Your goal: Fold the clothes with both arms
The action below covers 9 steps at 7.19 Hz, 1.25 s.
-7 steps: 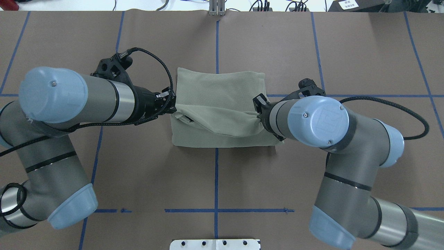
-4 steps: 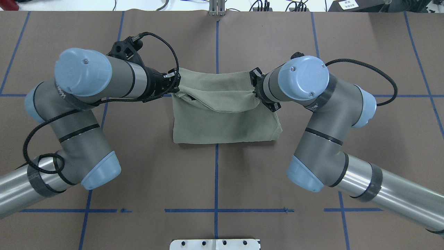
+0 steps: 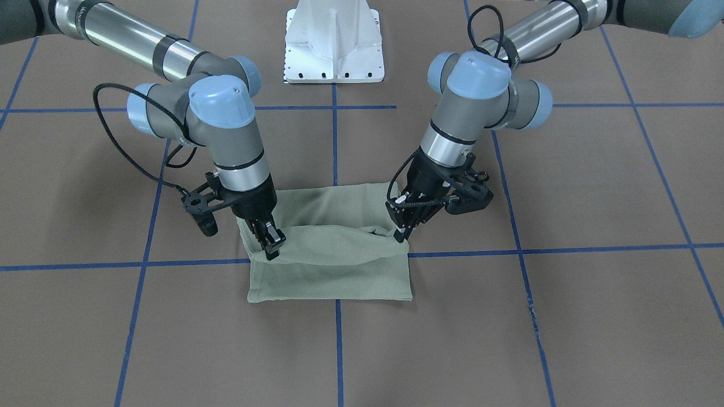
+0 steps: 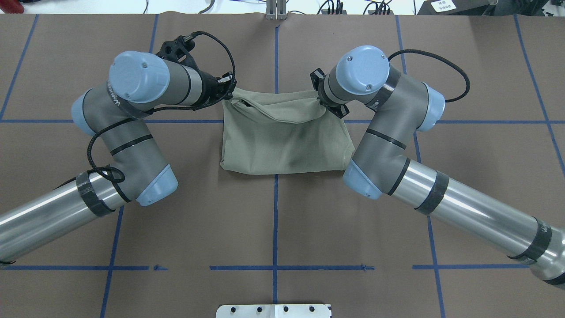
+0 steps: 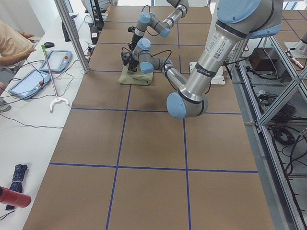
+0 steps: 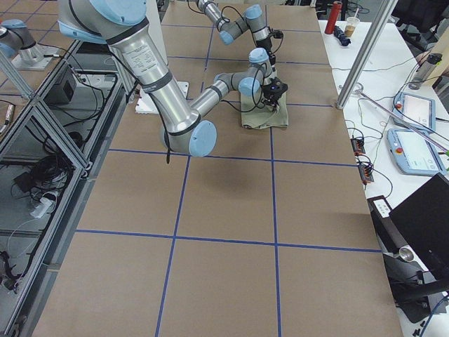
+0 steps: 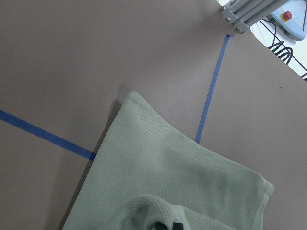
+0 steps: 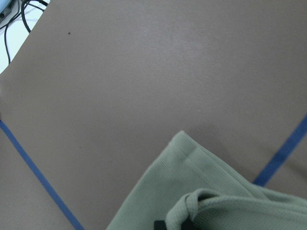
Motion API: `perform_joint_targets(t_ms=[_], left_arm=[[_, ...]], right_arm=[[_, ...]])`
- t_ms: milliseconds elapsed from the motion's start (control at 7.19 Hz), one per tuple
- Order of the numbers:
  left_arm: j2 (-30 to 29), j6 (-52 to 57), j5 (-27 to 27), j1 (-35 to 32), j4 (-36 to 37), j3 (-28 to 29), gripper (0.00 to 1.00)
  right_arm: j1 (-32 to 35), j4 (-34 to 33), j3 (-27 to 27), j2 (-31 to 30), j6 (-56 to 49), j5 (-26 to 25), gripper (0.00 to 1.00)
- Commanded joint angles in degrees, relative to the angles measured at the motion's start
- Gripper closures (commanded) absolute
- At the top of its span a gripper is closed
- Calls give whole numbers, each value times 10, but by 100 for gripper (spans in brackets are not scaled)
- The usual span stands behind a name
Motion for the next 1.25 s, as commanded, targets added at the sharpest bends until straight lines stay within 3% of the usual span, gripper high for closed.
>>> perform_joint_targets(t_ms=[0,417,835,974,1113], left_arm=[[-30,66,35,-36,-84,111,42],[-22,84,29,-47,-86,104,42],[35,212,4,-58,-81,37,41],[41,215,-27,-73,-77,18,41],[55,218,-66,-97,-78,17,42]], right_arm=[[58,20,-107,54,-203,36,0],[105,20,-116,52,-297,60,0],[114,20,-58,-7,-358,91,0],[81,21,-33,-9,-336,85,11],[51,22,-16,-3,-267,76,87]])
